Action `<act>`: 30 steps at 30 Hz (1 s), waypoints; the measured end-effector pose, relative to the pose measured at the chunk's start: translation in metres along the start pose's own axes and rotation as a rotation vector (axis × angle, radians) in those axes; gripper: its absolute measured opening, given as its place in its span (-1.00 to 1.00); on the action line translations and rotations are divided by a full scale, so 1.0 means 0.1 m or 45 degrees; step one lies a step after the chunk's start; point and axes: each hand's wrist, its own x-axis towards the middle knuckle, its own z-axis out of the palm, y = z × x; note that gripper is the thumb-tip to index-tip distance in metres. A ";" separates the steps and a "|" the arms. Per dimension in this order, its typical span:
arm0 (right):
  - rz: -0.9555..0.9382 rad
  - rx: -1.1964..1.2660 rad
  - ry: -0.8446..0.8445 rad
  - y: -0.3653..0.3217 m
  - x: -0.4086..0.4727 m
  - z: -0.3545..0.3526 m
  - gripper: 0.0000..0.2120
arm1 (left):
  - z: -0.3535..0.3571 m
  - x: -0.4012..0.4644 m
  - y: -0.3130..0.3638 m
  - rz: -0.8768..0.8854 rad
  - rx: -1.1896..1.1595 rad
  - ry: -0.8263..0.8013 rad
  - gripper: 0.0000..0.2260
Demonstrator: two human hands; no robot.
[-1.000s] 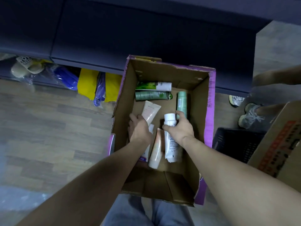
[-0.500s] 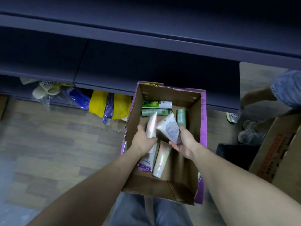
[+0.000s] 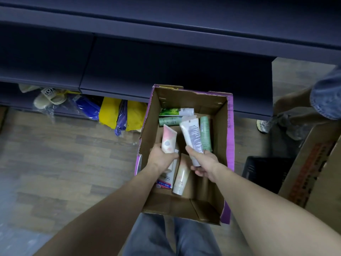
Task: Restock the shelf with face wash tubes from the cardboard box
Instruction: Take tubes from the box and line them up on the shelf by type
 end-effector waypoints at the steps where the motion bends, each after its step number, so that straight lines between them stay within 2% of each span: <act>1: -0.005 -0.051 0.004 0.00 0.00 -0.02 -0.47 | 0.00 0.02 0.00 -0.009 -0.021 0.000 -0.61; 6: -0.198 0.096 0.113 0.00 0.09 -0.05 -0.48 | 0.01 0.05 -0.02 0.024 -0.085 0.004 -0.61; 8: -0.183 0.156 0.194 -0.02 0.10 -0.04 -0.48 | 0.01 0.07 -0.02 0.067 -0.035 0.028 -0.46; 10: -0.125 0.231 0.207 -0.06 0.13 -0.05 -0.57 | 0.01 0.09 -0.03 0.060 0.038 0.028 -0.35; 12: -0.033 0.394 0.104 -0.10 0.10 -0.05 -0.68 | 0.03 0.09 -0.03 0.052 0.079 0.029 -0.42; 14: 0.034 0.483 0.003 -0.12 0.08 -0.04 -0.70 | 0.04 0.09 -0.03 0.033 0.115 0.025 -0.54; 18: 0.037 0.550 -0.069 -0.11 0.06 -0.01 -0.51 | 0.07 0.08 -0.01 -0.047 0.119 0.001 -0.62; 20: -0.034 0.490 -0.065 -0.12 0.03 0.02 -0.44 | 0.07 0.09 0.00 -0.039 0.149 0.008 -0.65; 22: -0.097 0.430 -0.028 -0.10 0.04 0.05 -0.51 | 0.07 0.08 0.03 -0.042 0.163 0.028 -0.67; 25: -0.178 0.255 0.094 -0.02 0.12 0.06 -0.36 | 0.07 0.07 0.05 -0.027 0.193 0.050 -0.64; 28: -0.258 0.020 0.280 0.02 0.12 0.04 -0.53 | 0.07 0.09 0.05 0.002 0.257 0.082 -0.55; 30: -0.296 -0.167 0.362 0.04 0.12 0.02 -0.49 | 0.08 0.09 0.06 0.024 0.292 0.116 -0.48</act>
